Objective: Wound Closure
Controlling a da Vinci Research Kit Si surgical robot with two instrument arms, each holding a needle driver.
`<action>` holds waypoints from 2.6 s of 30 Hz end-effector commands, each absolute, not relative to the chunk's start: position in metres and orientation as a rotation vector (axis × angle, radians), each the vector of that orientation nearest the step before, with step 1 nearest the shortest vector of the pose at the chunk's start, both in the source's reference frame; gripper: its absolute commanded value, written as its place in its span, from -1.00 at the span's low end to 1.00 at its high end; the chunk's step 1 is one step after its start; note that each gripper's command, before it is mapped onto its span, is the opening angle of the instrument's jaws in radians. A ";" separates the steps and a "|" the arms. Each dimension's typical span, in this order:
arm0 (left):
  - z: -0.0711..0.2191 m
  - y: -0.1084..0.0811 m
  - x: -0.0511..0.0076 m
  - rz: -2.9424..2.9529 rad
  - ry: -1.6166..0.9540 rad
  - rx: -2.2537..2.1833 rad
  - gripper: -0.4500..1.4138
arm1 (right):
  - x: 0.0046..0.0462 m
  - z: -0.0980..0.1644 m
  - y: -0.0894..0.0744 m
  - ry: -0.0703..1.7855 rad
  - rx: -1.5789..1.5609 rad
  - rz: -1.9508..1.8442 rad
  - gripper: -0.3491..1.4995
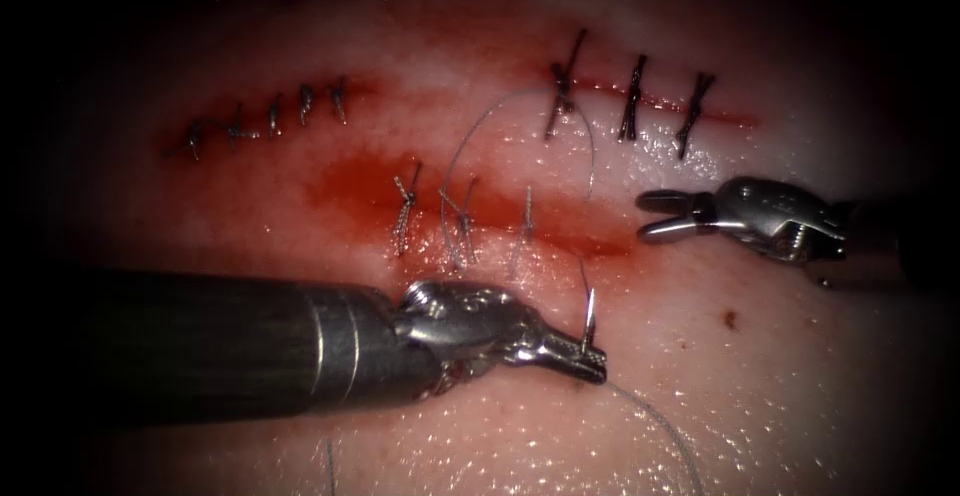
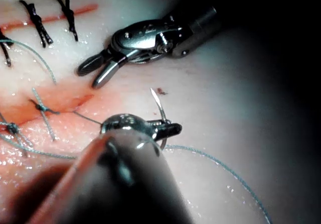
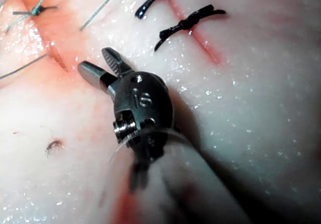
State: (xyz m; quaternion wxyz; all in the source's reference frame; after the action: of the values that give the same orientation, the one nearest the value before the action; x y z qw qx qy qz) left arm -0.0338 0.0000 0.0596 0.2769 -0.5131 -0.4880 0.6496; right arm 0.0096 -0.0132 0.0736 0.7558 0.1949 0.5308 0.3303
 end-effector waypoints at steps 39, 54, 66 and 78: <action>0.058 -0.002 -0.0354 2.430 0.311 -1.824 -1.00 | 0.0123 0.062 -0.013 1.151 0.906 1.461 0.33; 0.061 -0.003 -0.0368 2.578 0.437 -1.770 -1.00 | 0.0147 0.062 -0.013 1.113 0.978 1.526 0.44; 0.061 -0.003 -0.0368 2.588 0.452 -1.762 -1.00 | 0.0176 0.063 -0.014 1.084 0.964 1.524 0.20; 0.061 -0.003 -0.0370 2.630 0.407 -1.799 -0.51 | 0.0173 0.063 -0.013 1.024 0.805 1.632 -1.00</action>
State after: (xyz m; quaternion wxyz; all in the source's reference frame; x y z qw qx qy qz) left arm -0.0365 -0.0026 0.0602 -0.0385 -0.5599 0.1275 0.8177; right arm 0.0167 -0.0127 0.0623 0.5014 0.3337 0.4265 0.6748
